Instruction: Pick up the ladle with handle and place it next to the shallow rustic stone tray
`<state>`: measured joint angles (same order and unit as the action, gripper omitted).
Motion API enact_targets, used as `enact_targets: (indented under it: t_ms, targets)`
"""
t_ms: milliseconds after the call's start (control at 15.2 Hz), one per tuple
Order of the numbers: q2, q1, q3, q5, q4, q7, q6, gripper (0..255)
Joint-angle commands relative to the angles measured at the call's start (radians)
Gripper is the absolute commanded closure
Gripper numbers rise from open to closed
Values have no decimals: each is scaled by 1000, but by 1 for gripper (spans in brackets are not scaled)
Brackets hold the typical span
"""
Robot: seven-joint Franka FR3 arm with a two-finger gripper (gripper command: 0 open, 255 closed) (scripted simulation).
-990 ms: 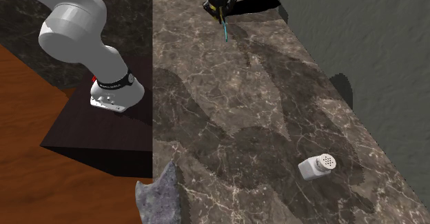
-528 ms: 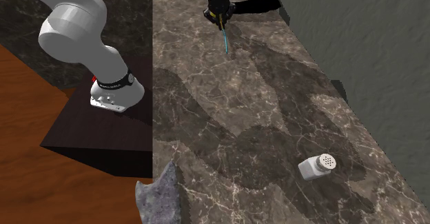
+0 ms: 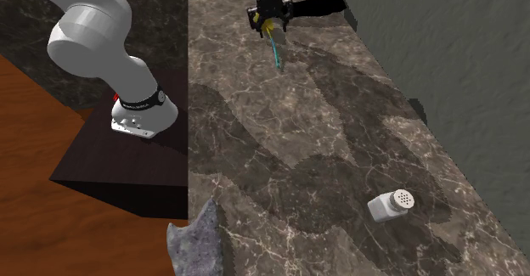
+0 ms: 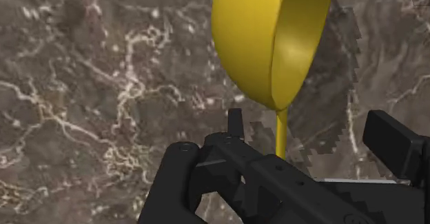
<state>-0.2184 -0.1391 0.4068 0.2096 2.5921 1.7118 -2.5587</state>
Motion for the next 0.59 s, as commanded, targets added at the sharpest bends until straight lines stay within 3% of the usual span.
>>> enact_targets:
  t_ms: [0, 132, 396, 528]
  targets:
    - [0, 0, 0, 0, 0, 0, 0, 0]
    - [0, 0, 0, 0, 0, 0, 0, 0]
    - [-123, -11, -29, 26, -31, -22, 153, 0]
    - [-123, -12, -30, 26, -31, -22, 153, 0]
